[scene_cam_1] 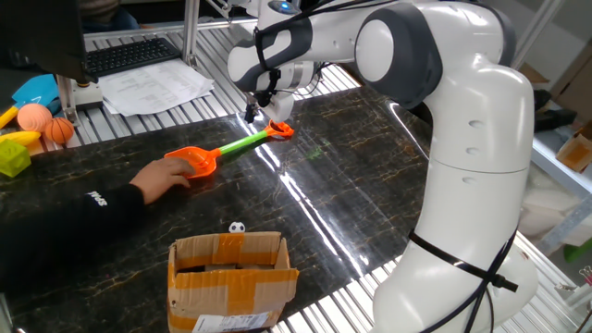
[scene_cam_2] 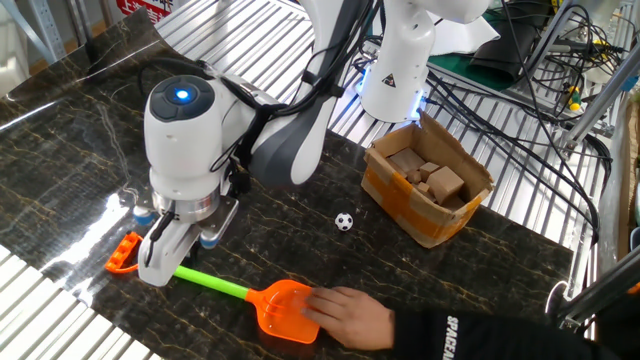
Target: Use a shovel to scoop up an object
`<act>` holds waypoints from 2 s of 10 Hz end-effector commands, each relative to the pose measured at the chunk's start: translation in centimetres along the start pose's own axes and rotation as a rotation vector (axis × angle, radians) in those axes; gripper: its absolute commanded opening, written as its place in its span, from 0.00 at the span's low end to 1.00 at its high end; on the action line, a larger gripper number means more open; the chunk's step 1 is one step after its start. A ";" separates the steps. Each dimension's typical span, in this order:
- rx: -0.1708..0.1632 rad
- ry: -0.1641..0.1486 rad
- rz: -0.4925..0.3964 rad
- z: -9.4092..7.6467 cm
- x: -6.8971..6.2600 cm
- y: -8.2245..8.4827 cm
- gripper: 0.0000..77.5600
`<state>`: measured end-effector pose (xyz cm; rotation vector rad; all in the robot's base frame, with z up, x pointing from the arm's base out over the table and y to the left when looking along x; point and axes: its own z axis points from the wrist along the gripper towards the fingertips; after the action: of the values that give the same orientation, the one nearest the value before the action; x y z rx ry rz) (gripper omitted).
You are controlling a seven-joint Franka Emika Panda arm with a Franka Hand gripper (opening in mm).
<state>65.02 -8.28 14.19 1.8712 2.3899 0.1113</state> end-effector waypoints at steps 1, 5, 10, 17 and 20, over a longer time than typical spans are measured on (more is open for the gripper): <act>0.008 0.000 -0.018 -1.0 -0.1 0.2 0.00; 0.013 0.011 -0.037 -2.3 -0.2 0.3 0.00; 0.014 0.016 -0.063 -1.5 -0.1 0.3 0.00; 0.001 0.095 -0.160 -1.5 -0.1 0.3 0.00; -0.010 0.123 -0.191 -1.5 -0.1 0.3 0.00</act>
<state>65.03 -8.27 15.52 1.6697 2.6300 0.2237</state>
